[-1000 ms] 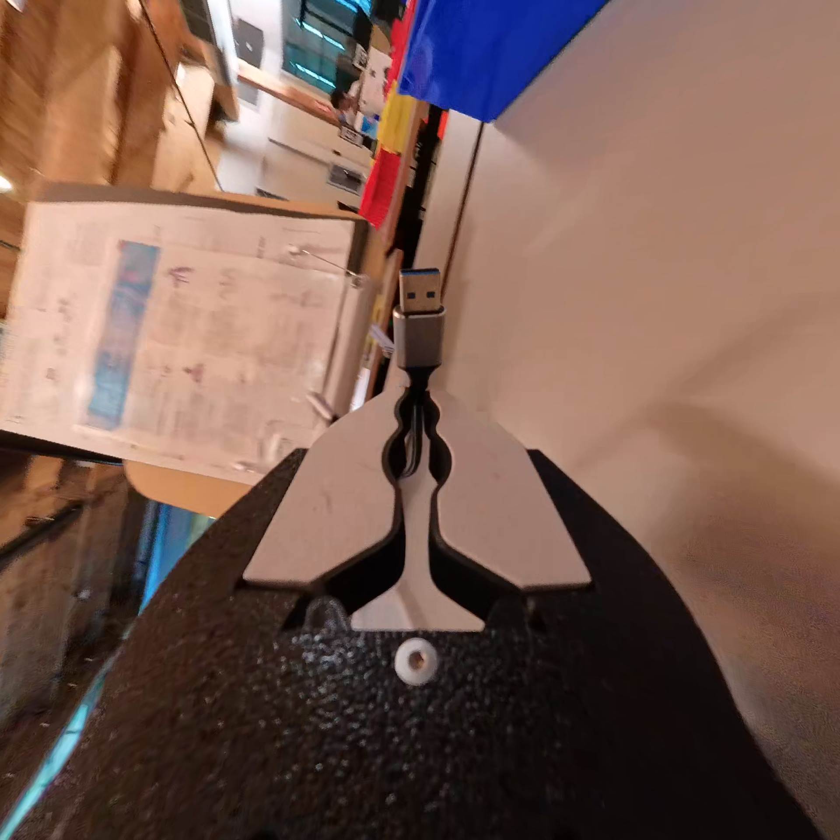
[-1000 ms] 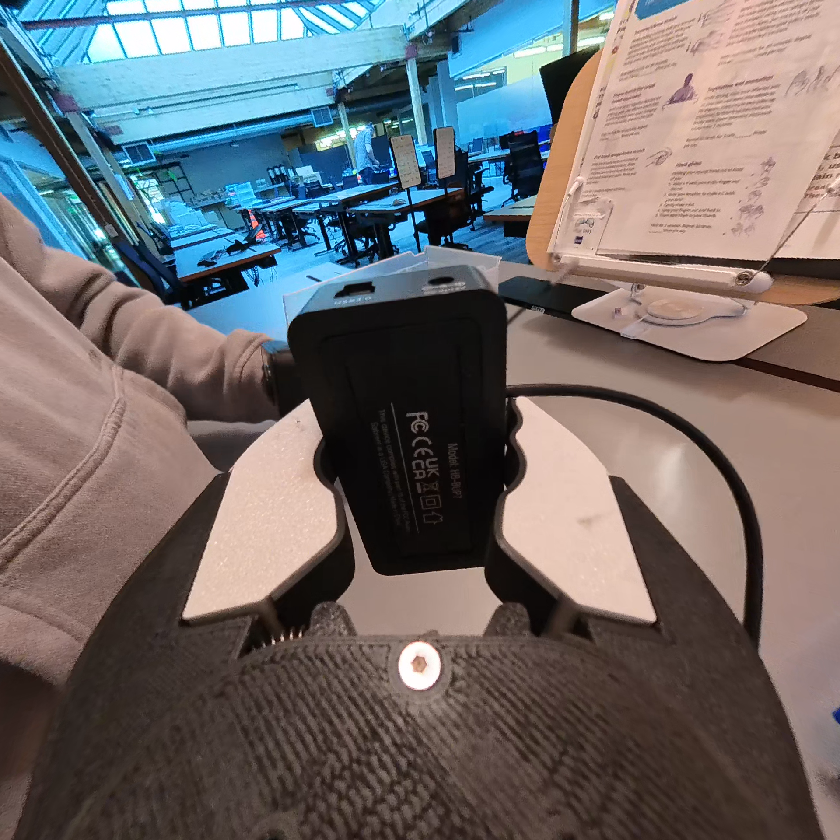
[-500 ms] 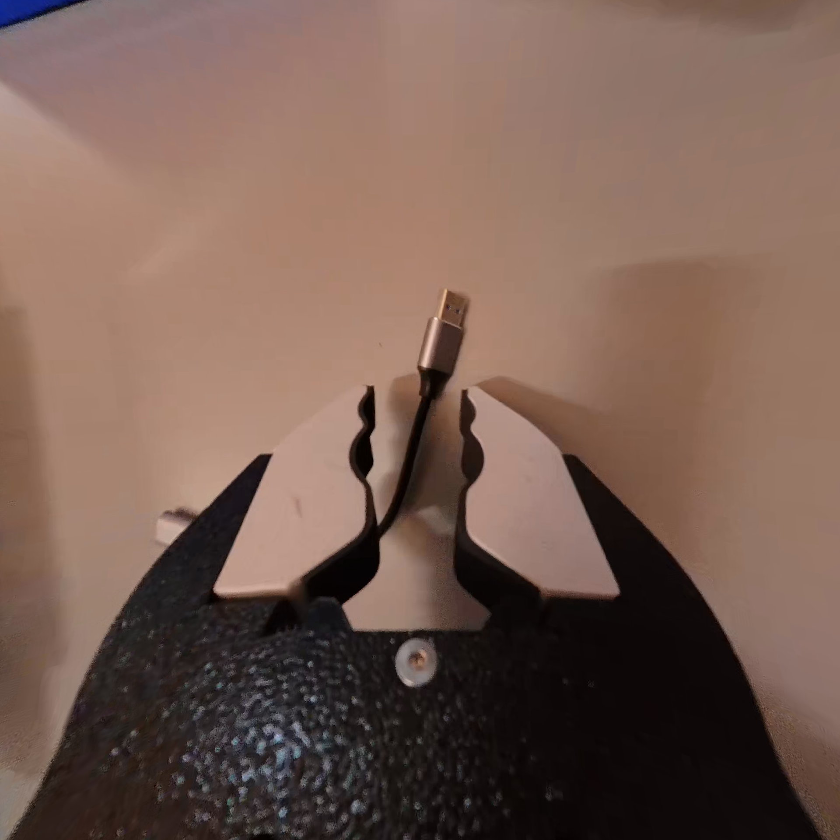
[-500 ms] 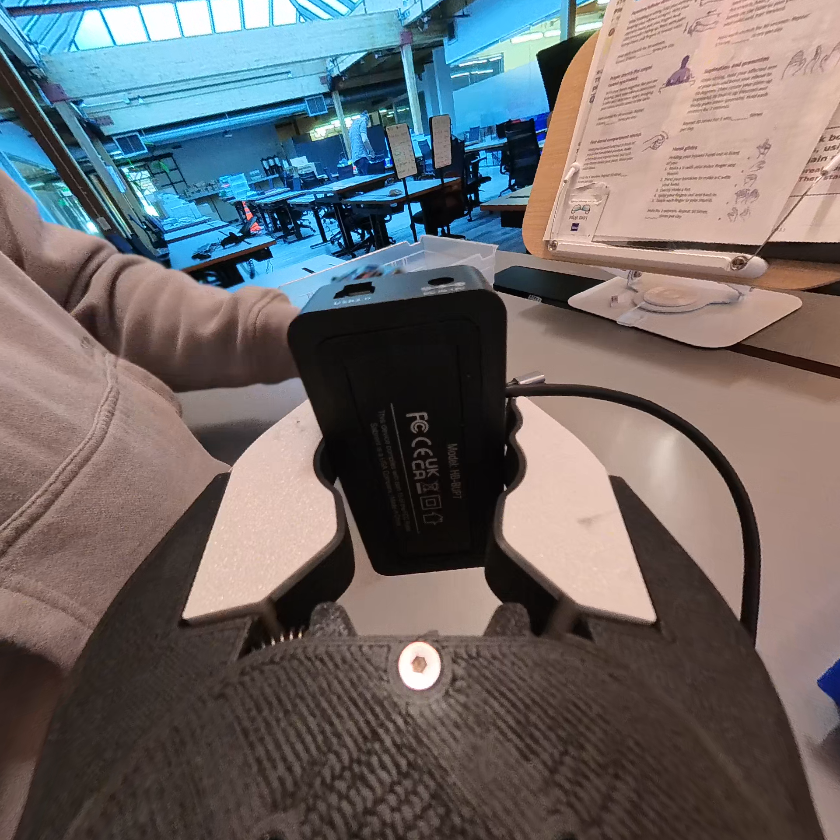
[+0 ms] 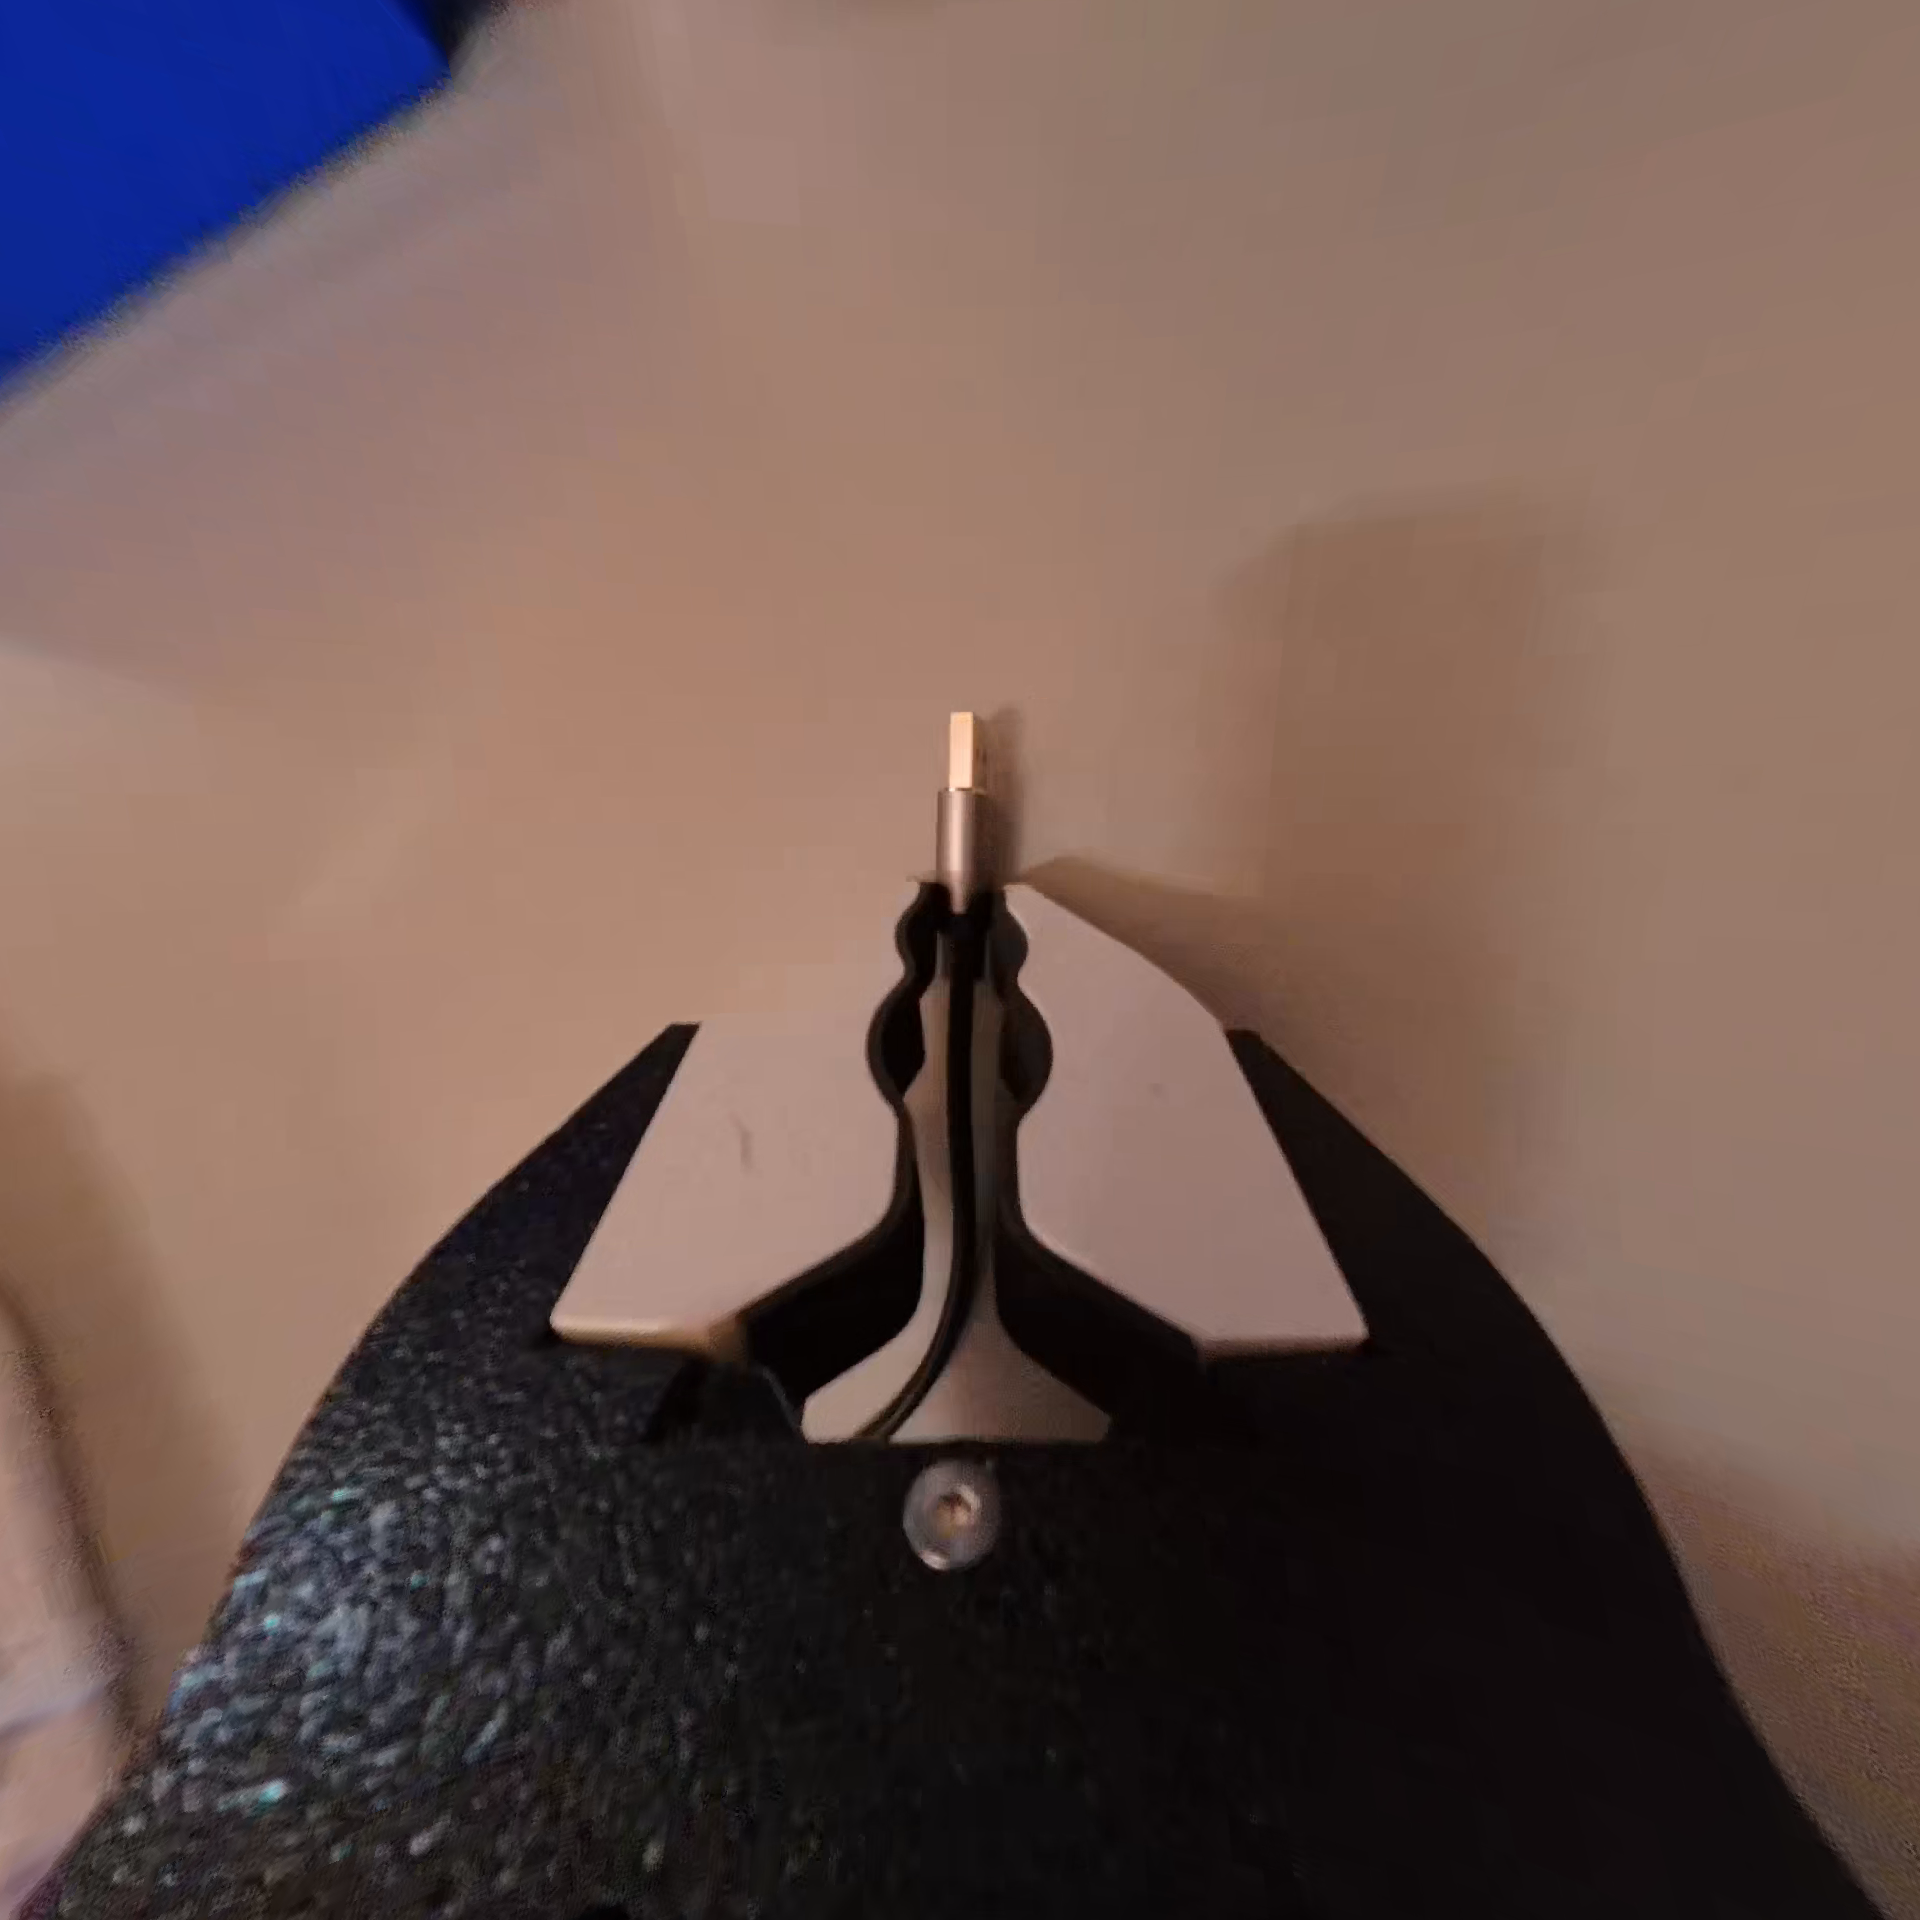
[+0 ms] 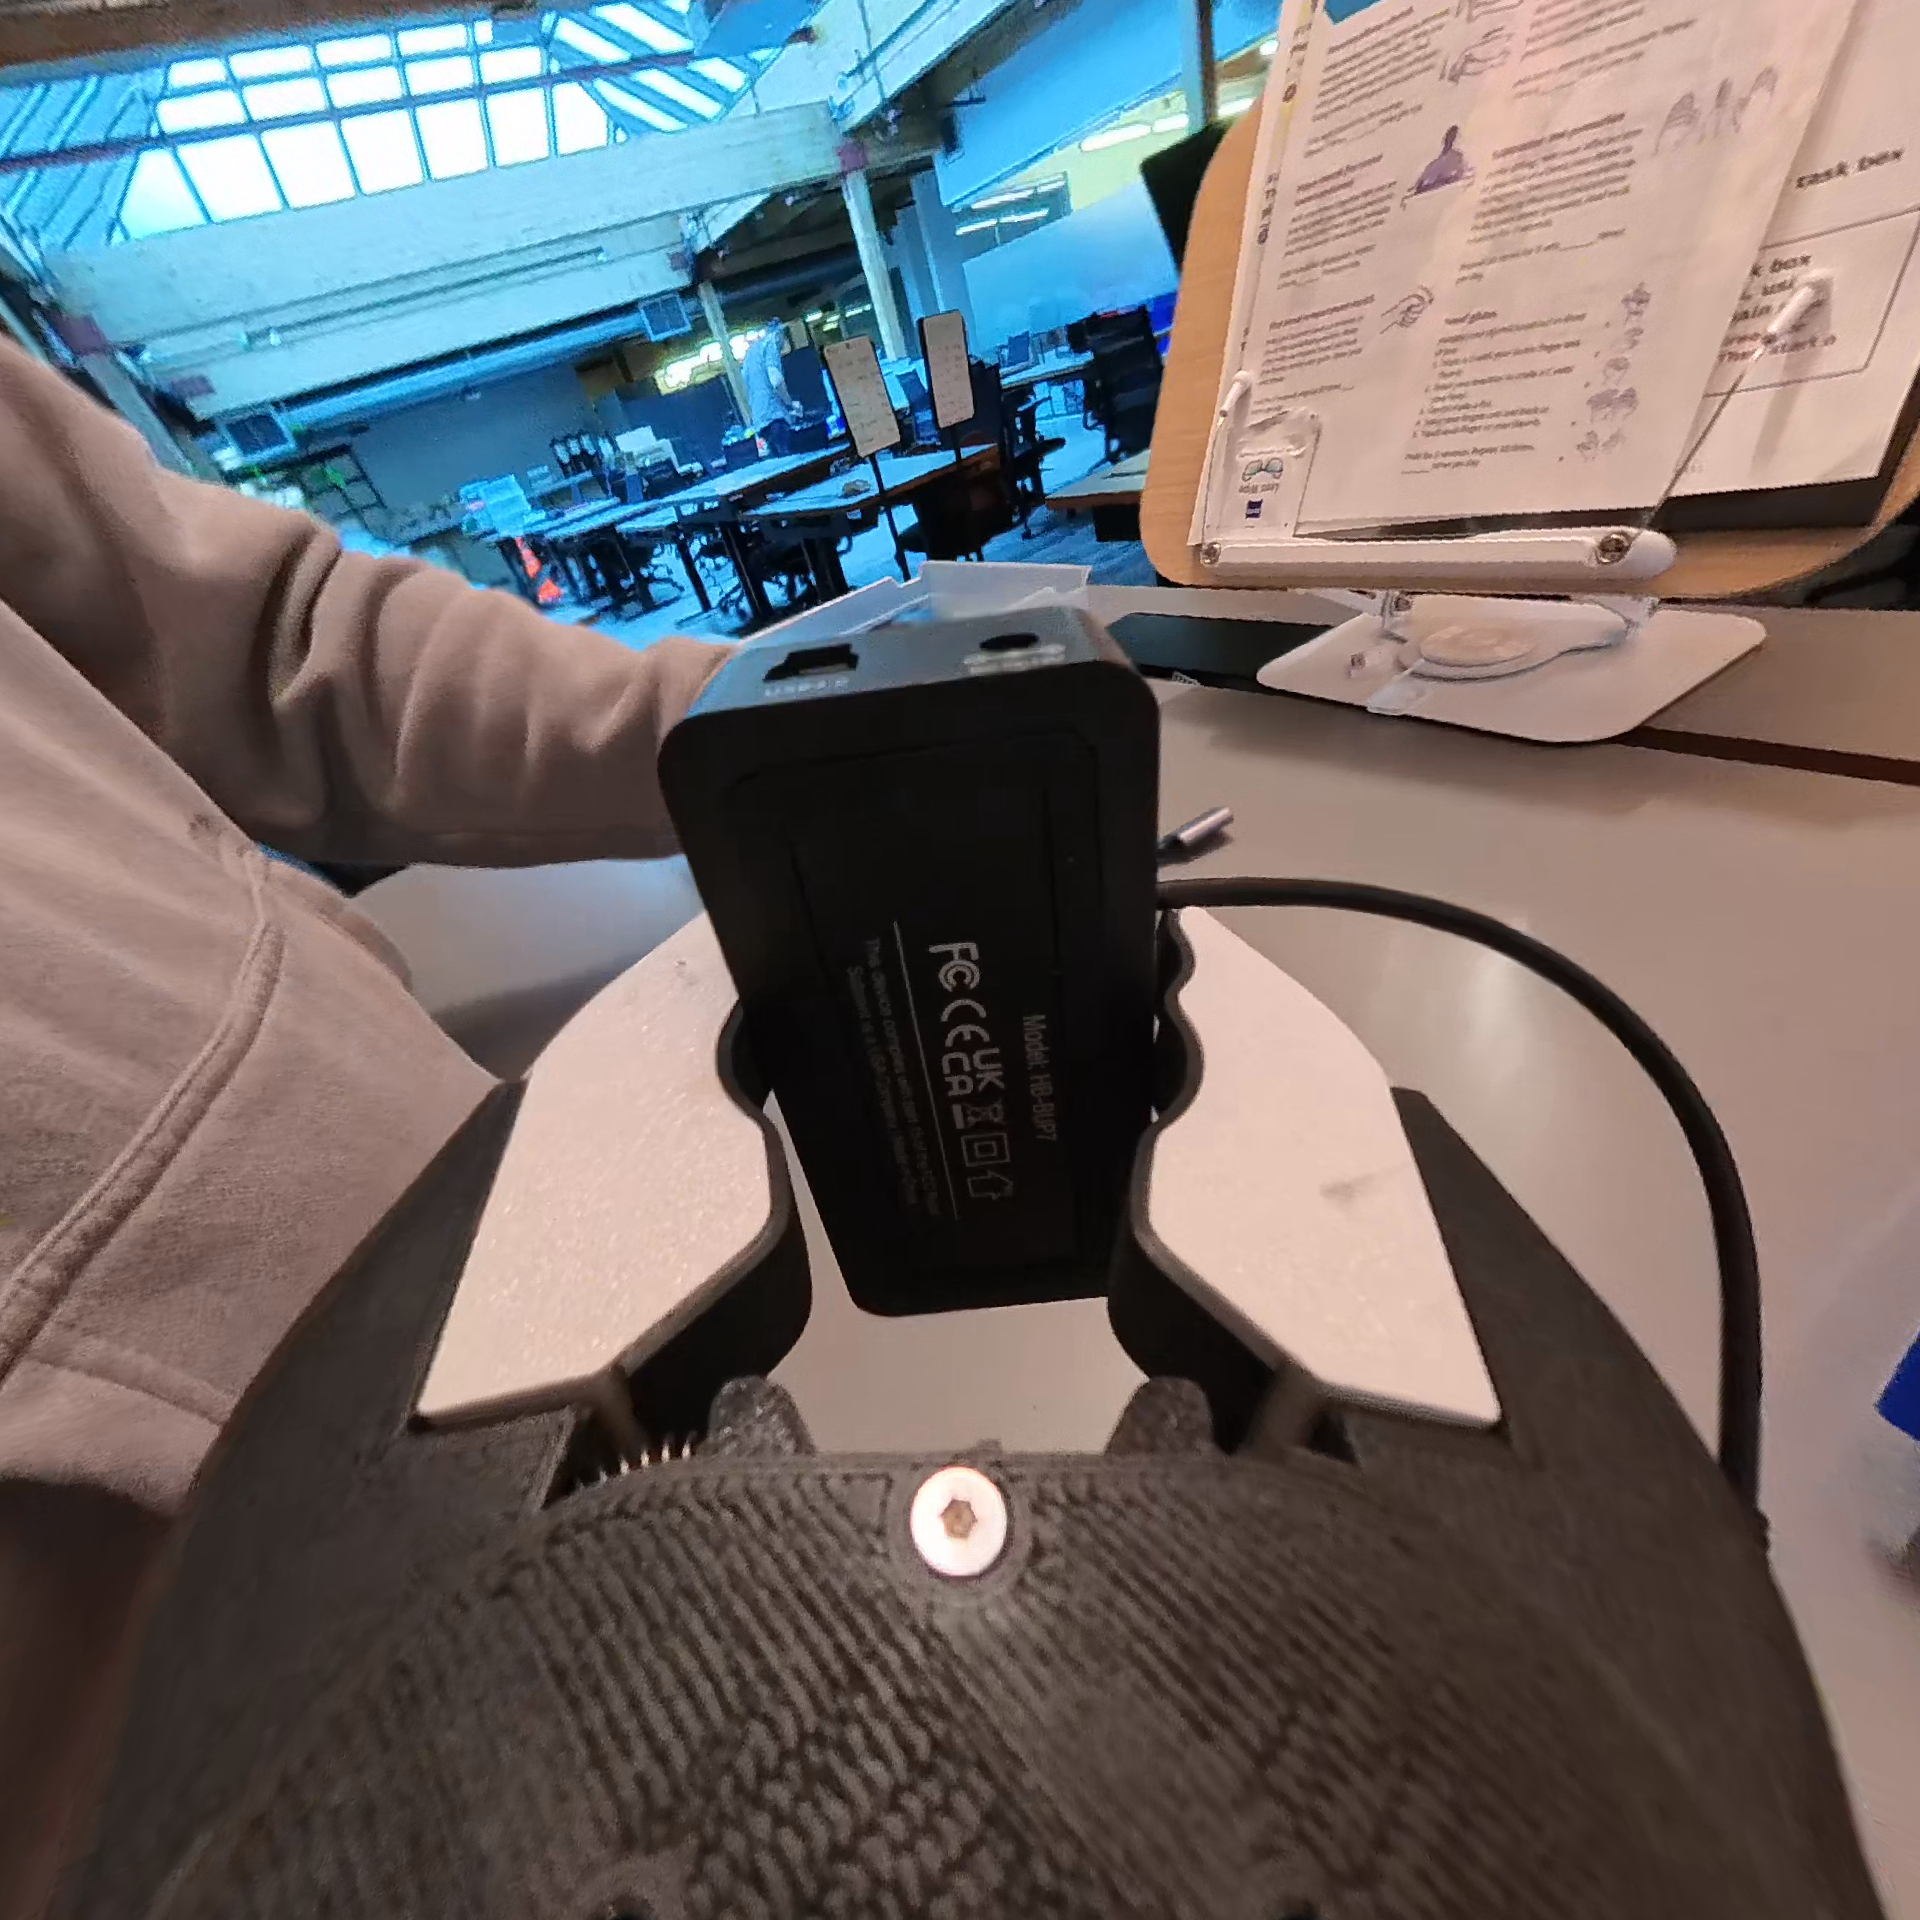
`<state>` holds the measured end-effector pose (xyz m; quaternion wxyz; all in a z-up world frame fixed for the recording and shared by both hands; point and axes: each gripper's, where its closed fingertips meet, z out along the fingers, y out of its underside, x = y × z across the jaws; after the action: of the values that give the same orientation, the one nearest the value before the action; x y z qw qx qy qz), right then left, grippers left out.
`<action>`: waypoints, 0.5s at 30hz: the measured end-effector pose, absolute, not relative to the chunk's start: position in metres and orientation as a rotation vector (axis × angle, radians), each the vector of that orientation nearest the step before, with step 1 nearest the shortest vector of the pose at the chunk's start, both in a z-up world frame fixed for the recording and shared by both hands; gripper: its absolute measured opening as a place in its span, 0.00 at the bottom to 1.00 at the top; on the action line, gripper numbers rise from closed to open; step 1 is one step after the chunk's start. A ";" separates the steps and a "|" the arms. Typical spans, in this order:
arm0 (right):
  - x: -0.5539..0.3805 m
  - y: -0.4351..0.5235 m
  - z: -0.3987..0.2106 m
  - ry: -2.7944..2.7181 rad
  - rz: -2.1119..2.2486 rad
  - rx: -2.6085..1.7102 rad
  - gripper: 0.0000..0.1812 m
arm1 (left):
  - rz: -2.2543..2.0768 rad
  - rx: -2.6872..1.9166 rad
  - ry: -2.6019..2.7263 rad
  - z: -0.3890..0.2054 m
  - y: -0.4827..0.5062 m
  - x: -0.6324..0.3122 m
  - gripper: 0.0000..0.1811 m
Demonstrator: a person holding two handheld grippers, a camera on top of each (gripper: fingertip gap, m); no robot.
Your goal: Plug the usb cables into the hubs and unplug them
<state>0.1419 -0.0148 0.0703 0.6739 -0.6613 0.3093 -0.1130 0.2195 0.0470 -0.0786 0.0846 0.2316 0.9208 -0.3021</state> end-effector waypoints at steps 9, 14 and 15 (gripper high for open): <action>0.162 0.004 0.076 0.766 -0.123 -1.381 0.40 | -0.599 0.538 1.623 0.065 0.056 0.247 0.04; 0.173 0.028 0.087 0.685 -0.144 -1.383 0.40 | -0.489 0.501 1.547 0.093 0.055 0.232 0.04; 0.172 0.033 0.088 0.654 -0.141 -1.390 0.40 | -0.487 0.517 1.549 0.096 0.052 0.226 0.04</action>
<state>0.1718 0.0329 0.0885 0.7170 -0.6281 0.2955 -0.0638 0.2261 0.0524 0.0956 0.6585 0.2283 0.6841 -0.2150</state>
